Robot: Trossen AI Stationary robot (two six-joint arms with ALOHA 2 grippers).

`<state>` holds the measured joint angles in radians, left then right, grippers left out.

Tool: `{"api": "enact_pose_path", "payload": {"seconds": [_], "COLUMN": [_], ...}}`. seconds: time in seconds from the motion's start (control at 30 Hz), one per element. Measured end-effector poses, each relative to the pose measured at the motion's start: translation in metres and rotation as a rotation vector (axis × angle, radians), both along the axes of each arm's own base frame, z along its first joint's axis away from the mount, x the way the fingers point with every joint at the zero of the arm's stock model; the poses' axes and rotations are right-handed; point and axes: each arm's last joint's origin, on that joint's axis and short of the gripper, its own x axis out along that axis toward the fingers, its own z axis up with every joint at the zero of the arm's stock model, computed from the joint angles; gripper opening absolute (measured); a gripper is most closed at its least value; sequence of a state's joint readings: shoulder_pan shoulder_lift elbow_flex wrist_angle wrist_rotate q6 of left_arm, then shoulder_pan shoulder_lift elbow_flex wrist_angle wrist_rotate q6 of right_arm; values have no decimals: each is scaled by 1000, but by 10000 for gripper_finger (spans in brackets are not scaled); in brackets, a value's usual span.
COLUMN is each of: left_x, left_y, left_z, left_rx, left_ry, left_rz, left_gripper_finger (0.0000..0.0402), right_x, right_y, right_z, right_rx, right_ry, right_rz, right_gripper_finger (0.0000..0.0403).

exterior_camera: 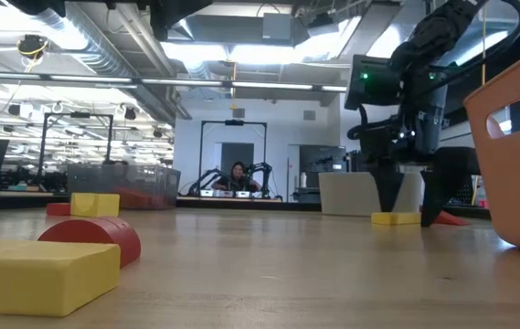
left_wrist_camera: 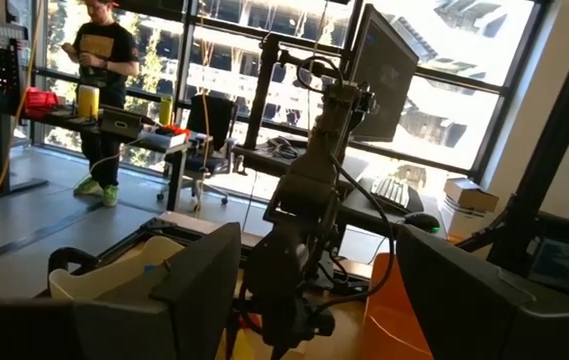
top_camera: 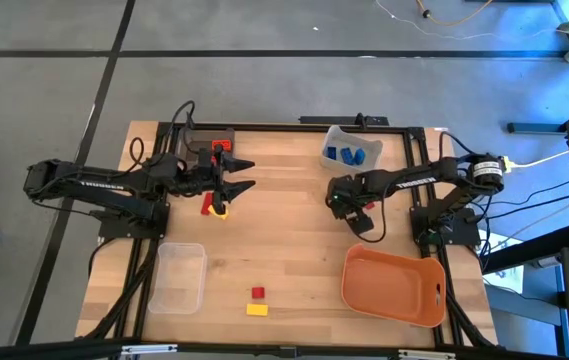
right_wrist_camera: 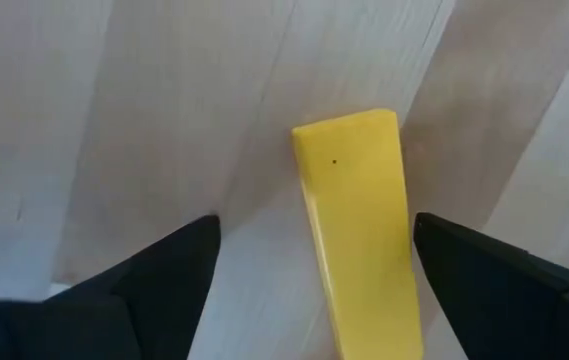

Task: Sort & place blocks by color
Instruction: Put the top right yellow block into the transparent bin

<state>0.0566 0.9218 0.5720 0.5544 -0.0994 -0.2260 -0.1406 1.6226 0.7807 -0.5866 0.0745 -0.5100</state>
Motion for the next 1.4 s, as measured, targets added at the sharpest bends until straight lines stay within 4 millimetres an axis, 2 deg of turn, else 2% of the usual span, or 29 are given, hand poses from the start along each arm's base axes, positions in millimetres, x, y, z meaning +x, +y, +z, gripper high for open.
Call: {"api": "enact_pose_path", "payload": {"seconds": [0.13,0.37,0.4,0.57,0.63,0.83,1.2,1.3,1.4], "left_x": [0,0,0,0,0,0,0,0,1], "left_y": [0,0,0,0,1,1,1,1,1], "left_z": [0,0,0,0,0,0,-2,-3,-5], "left_rx": [0,0,0,-3,-4,-4,-6,-9,-10], "left_ry": [0,0,0,0,0,1,19,34,50], "left_rz": [0,0,0,17,22,22,29,44,44], "left_gripper_finger": [260,260,260,260,260,260,260,260,260], "right_x": [-2,-5,-5,1,3,4,43,48,50], "right_y": [1,4,6,11,13,17,15,14,14], "right_z": [0,0,0,8,13,46,120,134,142], "right_rx": [8,61,67,91,155,330,632,685,710], "right_ry": [16,35,35,19,-2,-167,-934,-1084,-1159], "right_rz": [-6,-79,-100,-229,-257,-356,-443,-439,-429], "right_gripper_finger": [288,127,122,124,124,124,124,124,124]}}
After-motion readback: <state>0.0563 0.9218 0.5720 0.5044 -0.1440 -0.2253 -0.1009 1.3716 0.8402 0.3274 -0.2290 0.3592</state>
